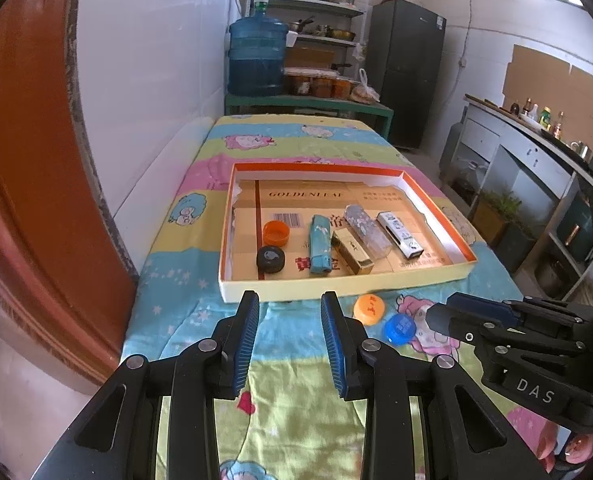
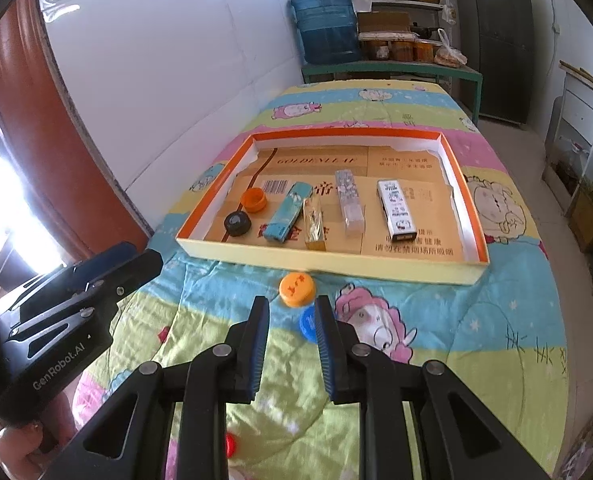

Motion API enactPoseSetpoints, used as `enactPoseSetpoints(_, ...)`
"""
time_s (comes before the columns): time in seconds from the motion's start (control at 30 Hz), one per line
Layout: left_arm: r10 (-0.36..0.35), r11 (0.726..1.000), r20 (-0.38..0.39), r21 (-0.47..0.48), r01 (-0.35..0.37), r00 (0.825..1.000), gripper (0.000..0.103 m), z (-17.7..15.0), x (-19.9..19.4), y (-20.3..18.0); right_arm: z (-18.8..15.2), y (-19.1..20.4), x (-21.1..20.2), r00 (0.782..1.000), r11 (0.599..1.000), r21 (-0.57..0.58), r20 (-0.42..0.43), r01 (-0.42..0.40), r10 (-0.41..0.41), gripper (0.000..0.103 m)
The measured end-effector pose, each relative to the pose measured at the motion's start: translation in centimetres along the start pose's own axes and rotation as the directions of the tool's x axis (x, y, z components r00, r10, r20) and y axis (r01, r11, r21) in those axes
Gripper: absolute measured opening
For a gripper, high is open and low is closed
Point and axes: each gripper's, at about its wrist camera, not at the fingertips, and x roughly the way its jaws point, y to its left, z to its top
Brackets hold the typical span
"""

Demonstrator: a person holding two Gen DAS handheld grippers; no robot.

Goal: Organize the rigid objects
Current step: 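Move both open grippers toward the red cap and white round lid on the quilt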

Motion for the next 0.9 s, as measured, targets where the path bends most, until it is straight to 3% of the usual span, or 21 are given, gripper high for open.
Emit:
enactPoseSetpoints(0.13, 0.001, 1.000, 0.001, -0.005, -0.001, 1.000, 0.033, -0.8, -0.9, 0.0, -1.2, 0.2, -0.6, 1.000, 1.000, -0.006, -0.010, -0.002, 0.002, 0.024)
enactPoseSetpoints(0.27, -0.002, 1.000, 0.006, -0.007, 0.002, 1.000, 0.033, -1.6, -1.8, -0.1, -2.5, 0.5, -0.8, 0.999, 1.000, -0.016, -0.038, -0.016, 0.015, 0.040)
enactPoseSetpoints(0.63, -0.008, 1.000, -0.007, -0.020, 0.008, 1.000, 0.033, -3.6, -2.5, -0.2, -6.5, 1.1, -2.1, 0.998, 0.998, -0.046, -0.050, -0.035, 0.032, 0.040)
enactPoseSetpoints(0.9, -0.058, 0.997, -0.006, -0.042, 0.057, 0.998, 0.033, -5.2, -2.9, -0.2, -9.8, 3.3, -3.5, 0.996, 0.978, -0.184, -0.010, -0.094, 0.094, 0.040)
